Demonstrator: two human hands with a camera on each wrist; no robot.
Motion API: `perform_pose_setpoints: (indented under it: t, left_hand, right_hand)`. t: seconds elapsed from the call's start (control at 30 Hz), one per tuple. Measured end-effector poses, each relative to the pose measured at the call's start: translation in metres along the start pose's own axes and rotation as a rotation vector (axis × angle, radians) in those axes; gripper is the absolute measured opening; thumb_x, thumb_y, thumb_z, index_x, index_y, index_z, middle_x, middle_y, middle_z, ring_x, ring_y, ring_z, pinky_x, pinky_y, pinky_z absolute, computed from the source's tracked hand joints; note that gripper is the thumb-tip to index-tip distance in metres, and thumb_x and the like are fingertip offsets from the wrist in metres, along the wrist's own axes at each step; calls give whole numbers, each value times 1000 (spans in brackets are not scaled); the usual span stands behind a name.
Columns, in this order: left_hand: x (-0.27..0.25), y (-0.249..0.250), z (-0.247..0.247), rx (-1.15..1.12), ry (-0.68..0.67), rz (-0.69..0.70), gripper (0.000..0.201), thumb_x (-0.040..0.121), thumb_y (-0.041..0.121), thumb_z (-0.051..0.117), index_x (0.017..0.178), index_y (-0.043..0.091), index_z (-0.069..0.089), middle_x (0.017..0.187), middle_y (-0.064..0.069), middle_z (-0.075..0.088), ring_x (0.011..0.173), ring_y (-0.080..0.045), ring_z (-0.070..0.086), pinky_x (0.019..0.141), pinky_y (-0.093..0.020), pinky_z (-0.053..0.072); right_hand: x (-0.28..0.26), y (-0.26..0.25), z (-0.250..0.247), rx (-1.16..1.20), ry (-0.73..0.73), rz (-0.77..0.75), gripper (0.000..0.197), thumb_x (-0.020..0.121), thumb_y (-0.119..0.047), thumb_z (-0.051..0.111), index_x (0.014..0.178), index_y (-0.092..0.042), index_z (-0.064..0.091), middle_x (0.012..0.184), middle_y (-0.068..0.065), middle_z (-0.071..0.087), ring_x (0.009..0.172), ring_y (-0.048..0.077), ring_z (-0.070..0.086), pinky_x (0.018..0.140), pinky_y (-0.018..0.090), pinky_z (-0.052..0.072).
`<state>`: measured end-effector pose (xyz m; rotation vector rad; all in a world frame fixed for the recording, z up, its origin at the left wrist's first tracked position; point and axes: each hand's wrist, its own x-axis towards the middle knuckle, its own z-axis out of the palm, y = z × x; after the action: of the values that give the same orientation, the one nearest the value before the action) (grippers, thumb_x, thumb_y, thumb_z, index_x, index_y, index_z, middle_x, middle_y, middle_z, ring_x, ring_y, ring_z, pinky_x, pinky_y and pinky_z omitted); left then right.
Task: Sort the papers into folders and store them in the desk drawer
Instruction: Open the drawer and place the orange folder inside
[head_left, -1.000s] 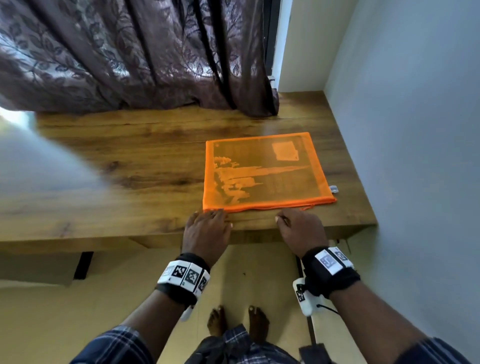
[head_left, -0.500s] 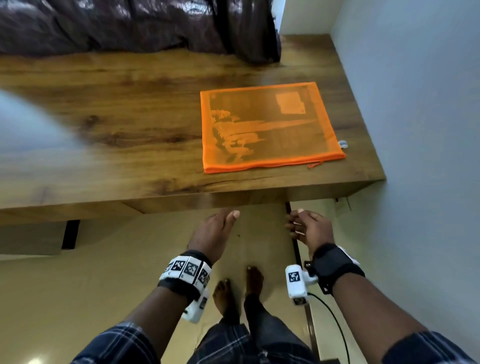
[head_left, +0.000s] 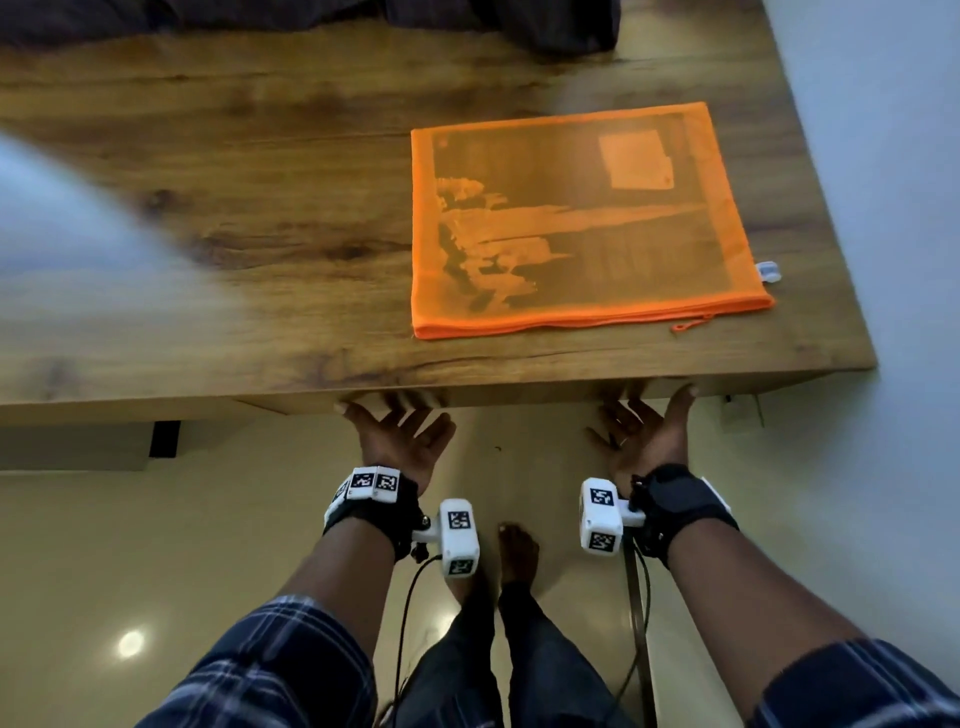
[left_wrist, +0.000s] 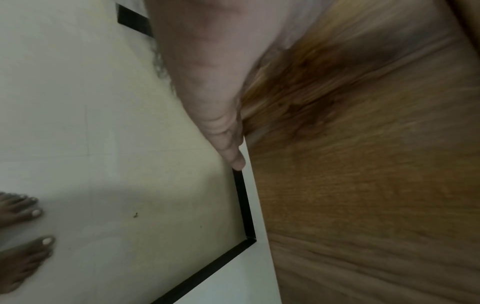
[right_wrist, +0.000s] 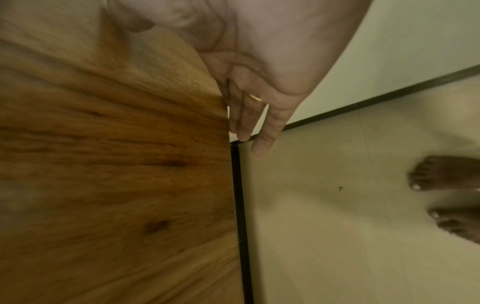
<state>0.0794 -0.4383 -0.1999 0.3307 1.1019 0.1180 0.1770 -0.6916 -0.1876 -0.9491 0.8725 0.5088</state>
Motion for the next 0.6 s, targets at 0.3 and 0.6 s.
perform_pose_setpoints:
  t: [0.3,0.6]
  left_hand:
    - [12,-22,7,-71,-41,29,95,69,95,22,125,28,58,137,-8,58,124,-29,57,105,-60,37]
    - [-9,-34,-27,-90,-41,3,82,66,98,20,82,26,56,116,-4,63,122,-29,58,92,-49,45]
  right_hand:
    - [11,11,3,242,-77,21,84,74,-84,50,128,-20,58,133,6,60,121,23,60,106,56,39]
    - [-13,26,-25,243,-23,38,101,70,-88,49,142,-17,49,128,8,59,118,25,57,108,57,36]
